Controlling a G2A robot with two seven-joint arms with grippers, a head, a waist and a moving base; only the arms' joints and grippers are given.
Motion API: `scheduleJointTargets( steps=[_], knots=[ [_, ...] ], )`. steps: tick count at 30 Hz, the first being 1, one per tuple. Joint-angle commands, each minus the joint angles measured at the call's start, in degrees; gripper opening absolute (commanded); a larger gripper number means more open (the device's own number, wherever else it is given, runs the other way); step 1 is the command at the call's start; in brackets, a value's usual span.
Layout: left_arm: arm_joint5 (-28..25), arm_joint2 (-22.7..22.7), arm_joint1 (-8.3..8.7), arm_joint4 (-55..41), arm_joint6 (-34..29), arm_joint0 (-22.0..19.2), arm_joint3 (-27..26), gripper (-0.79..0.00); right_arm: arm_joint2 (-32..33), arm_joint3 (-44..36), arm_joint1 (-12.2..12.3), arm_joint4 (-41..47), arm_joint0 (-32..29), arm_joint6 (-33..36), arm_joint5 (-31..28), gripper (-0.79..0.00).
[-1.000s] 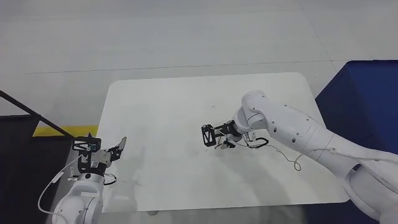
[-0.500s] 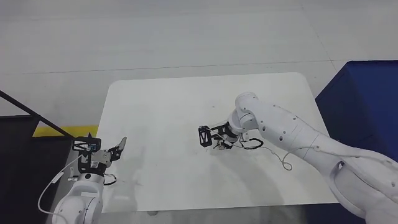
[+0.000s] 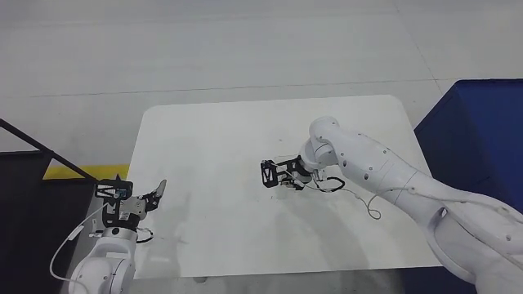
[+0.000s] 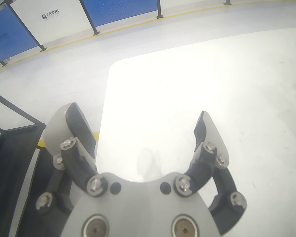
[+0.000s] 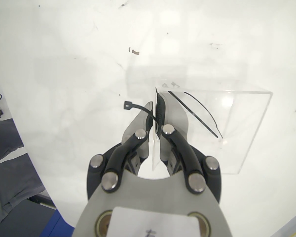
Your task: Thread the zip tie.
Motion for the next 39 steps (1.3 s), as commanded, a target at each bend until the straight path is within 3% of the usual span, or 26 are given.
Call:
scheduleJointTargets(
  steps=[1,22,33,39],
  knots=[
    [0.0,0.0,0.00,0.0,0.0,0.0,0.0,0.000,0.0,-0.1,0.2,0.4,0.2,0.0,0.0,-0.785],
    [0.0,0.0,0.00,0.0,0.0,0.0,0.0,0.000,0.0,-2.3,1.0,1.5,-0.1,1.5,1.5,-0.785],
    [0.0,0.0,0.00,0.0,0.0,0.0,0.0,0.000,0.0,-2.5,0.9,1.6,-0.3,1.7,1.7,-0.665],
    [0.0,0.0,0.00,0.0,0.0,0.0,0.0,0.000,0.0,-2.5,0.7,1.7,-0.3,1.5,1.5,-0.705]
  ],
)
